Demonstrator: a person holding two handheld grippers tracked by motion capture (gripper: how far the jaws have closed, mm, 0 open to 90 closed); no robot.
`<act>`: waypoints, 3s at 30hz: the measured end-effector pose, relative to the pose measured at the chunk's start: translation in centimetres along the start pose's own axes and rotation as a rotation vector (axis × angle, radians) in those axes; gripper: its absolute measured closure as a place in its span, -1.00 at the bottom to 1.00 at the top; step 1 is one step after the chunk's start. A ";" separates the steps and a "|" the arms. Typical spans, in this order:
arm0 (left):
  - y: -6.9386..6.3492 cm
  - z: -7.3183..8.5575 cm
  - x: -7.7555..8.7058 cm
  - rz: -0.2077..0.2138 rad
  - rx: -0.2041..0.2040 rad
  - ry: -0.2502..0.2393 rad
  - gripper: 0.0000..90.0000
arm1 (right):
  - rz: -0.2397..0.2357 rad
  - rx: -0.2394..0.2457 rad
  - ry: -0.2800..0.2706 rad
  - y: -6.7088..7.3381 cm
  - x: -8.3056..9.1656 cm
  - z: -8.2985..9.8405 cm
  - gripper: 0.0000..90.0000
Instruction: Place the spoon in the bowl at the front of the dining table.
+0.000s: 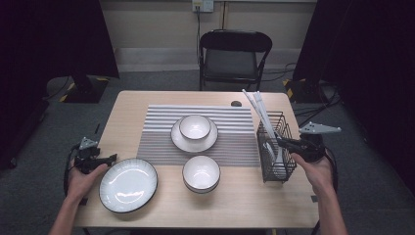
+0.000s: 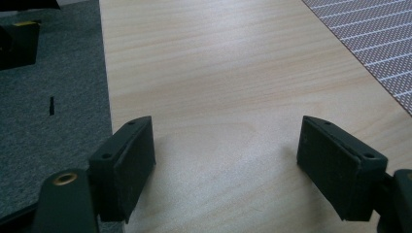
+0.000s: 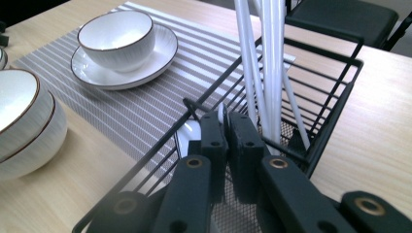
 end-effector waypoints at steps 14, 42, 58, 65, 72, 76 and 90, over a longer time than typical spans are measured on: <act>0.0 0.0 0.0 0.000 0.000 0.000 -0.53 | 0.043 -0.043 -0.052 -0.6 0.5 -0.6 0.91; 0.0 0.0 0.0 0.000 0.001 0.000 -0.53 | 0.067 -0.067 -0.104 -0.3 1.1 -1.9 0.92; 0.0 0.0 0.0 0.000 0.000 0.000 -0.53 | 0.041 -0.030 -0.141 1.2 1.6 -4.1 0.92; 0.0 0.0 0.0 0.000 0.000 0.000 -0.53 | 0.030 -0.030 -0.157 1.5 1.7 -4.8 0.92; 0.0 0.0 0.0 0.000 0.000 0.000 -0.53 | 0.023 -0.021 -0.174 1.8 1.8 -5.4 0.92; 0.0 0.0 0.0 0.000 0.000 0.000 -0.53 | 0.022 -0.017 -0.179 2.0 1.9 -5.8 0.92; 0.0 0.0 0.0 0.000 0.000 0.000 -0.53 | -0.003 -0.013 -0.214 2.8 2.2 -7.3 0.92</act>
Point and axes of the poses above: each handheld gripper's, and its own axes: x roughly backward along the jaws, z roughly out of its underside, y roughly to its left, the point moved 3 cm from there along -x, roughly forward along the jaws, and after that the axes turned 2 degrees about -y, right-handed, at the moved point
